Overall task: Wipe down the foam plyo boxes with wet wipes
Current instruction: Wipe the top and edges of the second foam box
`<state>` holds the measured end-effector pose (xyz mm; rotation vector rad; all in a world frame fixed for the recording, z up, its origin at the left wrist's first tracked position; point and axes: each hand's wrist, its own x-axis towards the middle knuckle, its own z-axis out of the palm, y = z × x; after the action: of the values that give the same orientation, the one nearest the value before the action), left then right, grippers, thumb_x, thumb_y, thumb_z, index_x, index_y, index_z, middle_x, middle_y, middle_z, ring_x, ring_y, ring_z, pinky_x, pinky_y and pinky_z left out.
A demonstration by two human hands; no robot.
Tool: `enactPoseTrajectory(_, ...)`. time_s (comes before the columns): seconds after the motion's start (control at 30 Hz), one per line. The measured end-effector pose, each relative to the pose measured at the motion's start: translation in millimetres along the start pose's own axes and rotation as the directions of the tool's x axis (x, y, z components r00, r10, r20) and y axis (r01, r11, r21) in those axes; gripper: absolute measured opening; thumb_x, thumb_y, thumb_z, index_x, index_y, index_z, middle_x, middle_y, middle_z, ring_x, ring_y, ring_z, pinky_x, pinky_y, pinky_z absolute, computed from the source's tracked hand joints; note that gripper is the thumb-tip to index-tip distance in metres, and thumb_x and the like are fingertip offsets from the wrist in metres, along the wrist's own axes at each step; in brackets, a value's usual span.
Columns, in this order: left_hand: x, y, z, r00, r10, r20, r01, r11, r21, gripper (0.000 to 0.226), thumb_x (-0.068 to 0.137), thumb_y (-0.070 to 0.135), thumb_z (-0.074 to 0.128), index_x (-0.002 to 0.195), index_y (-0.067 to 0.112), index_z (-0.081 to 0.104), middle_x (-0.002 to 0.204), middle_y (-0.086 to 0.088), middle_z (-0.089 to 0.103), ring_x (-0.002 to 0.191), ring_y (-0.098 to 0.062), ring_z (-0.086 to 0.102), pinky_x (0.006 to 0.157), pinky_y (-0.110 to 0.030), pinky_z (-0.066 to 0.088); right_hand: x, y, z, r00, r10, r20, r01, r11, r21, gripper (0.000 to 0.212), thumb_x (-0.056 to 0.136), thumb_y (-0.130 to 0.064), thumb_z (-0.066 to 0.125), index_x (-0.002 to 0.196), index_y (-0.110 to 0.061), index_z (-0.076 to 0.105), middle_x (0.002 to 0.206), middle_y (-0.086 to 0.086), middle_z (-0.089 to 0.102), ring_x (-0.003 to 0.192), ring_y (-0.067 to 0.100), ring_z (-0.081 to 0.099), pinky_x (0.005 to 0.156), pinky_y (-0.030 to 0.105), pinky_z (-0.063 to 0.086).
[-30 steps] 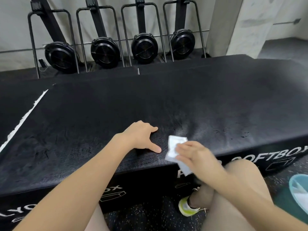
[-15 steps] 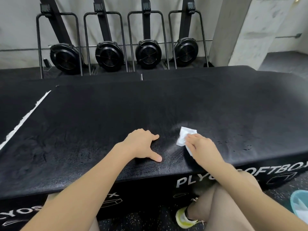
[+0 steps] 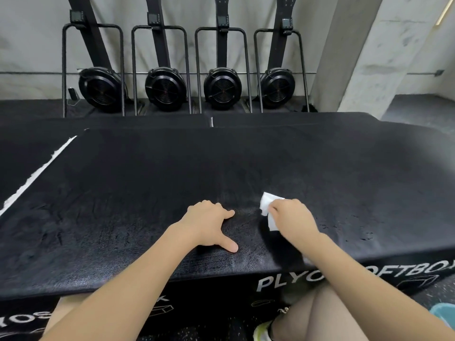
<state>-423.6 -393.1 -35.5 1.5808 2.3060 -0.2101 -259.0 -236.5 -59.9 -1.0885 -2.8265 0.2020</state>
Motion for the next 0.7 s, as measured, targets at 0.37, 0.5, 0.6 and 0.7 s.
enactPoseTrajectory(0.37,-5.8,-2.2,0.7,0.999,-0.006,-0.038,0.004,0.998,-0.060,0.105,0.069,0.079,0.070,0.157,0.037,0.032,0.128,0.003,0.056,0.120,-0.028,0.047,0.098,-0.045,0.044,4.5,0.8,-14.2,0.949,0.134,0.284,-0.311,0.530,0.789,0.027,0.094,-0.022,0.062,0.075,-0.004,0.065,0.076,0.003,0.062,0.073,0.015,0.060,0.070,0.033,0.059)
enactPoseTrajectory(0.5,-4.9,-3.7,3.8,1.000,-0.001,-0.028,0.000,0.999,-0.037,0.104,0.073,0.079,0.066,0.159,0.035,0.027,0.139,0.000,0.049,0.128,-0.030,0.041,0.100,-0.047,0.042,-9.5,-3.5,-13.1,0.989,0.117,-0.089,-0.063,0.884,0.463,0.027,0.095,-0.039,0.055,0.078,-0.023,0.069,0.070,-0.005,0.066,0.071,0.012,0.059,0.070,0.028,0.049)
enactPoseTrajectory(0.6,-4.1,-3.9,6.1,1.000,0.004,-0.024,-0.004,1.000,-0.028,0.103,0.076,0.078,0.064,0.159,0.035,0.024,0.151,-0.005,0.042,0.139,-0.036,0.035,0.106,-0.049,0.039,-17.3,-5.5,-5.7,0.995,0.074,-0.061,-0.037,0.882,0.471,0.036,0.096,-0.045,0.052,0.085,-0.015,0.068,0.079,0.004,0.065,0.077,0.017,0.059,0.074,0.034,0.051)
enactPoseTrajectory(0.7,-4.3,-2.9,5.7,1.000,0.014,-0.026,-0.014,1.000,-0.011,0.102,0.077,0.079,0.061,0.159,0.034,0.023,0.153,-0.006,0.040,0.141,-0.036,0.032,0.105,-0.049,0.039,-21.6,-7.3,8.3,0.999,-0.017,-0.028,0.025,0.941,0.338,0.018,0.094,-0.035,0.059,0.095,-0.022,0.071,0.093,-0.007,0.062,0.089,0.012,0.059,0.075,0.026,0.046)
